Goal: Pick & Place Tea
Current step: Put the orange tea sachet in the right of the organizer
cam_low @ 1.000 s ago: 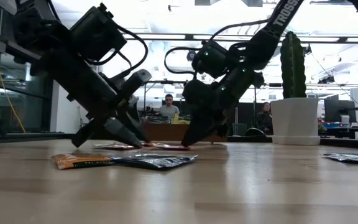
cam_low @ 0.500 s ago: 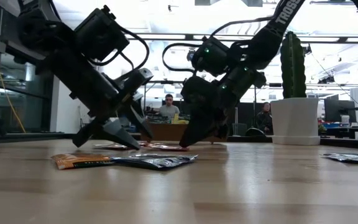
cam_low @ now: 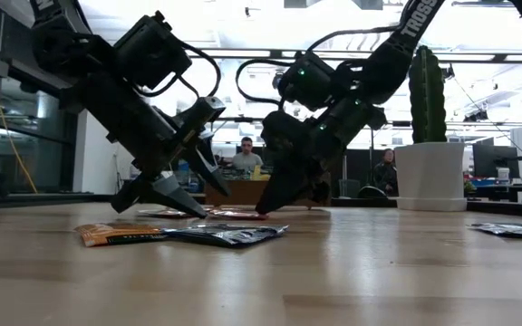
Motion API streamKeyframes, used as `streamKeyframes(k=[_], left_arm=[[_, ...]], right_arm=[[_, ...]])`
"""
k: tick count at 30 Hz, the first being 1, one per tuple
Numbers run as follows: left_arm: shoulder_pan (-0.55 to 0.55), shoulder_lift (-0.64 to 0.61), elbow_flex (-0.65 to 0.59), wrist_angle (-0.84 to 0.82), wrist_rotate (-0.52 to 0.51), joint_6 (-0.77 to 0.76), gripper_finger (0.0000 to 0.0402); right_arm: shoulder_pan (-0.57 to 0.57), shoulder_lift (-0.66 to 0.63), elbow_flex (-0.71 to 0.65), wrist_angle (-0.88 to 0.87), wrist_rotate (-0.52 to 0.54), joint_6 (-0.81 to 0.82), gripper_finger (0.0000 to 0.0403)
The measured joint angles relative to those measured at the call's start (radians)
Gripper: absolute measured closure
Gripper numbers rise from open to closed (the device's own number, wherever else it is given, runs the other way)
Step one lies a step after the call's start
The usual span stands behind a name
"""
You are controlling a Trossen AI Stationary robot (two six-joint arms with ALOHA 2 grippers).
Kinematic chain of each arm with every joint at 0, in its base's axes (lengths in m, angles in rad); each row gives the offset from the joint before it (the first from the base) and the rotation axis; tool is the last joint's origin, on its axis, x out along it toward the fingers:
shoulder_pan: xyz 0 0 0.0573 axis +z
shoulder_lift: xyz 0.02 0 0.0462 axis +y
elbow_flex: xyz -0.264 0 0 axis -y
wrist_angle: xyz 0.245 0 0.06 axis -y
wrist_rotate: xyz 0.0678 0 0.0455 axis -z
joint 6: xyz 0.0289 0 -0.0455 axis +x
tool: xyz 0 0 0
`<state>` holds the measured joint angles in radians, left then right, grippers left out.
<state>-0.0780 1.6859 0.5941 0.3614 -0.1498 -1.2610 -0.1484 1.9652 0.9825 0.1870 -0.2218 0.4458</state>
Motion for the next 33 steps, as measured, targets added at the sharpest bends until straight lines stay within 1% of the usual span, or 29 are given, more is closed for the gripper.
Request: streamKeyframes(k=[10,13,17,29,31,33], left_arm=[[0.000,0.002,-0.001,0.003,-0.021,0.000,0.0190],[-0.001,0.002,-0.002,0.008,-0.033,-0.001,0.0200],[0.000,0.005,-0.003,0.027,-0.040,-0.001,0.0239],[-0.001,0.005,-0.003,0.026,-0.078,-0.001,0.0387],[0.000,0.006,-0.003,0.024,-0.101,-0.001,0.0397],[0.000,0.006,-0.003,0.024,-0.116,0.005,0.0396]], right_arm=[[0.007,0.001,-0.001,0.063,0.014,0.027,0.0403],[0.012,0.001,-0.001,0.064,0.016,0.037,0.0403],[0.019,0.001,0.000,0.081,0.024,0.046,0.0403],[0.021,0.000,0.001,0.087,0.037,0.048,0.0403],[0.021,-0.001,0.001,0.087,0.037,0.048,0.0403],[0.021,-0.002,0.001,0.086,0.037,0.048,0.0403]])
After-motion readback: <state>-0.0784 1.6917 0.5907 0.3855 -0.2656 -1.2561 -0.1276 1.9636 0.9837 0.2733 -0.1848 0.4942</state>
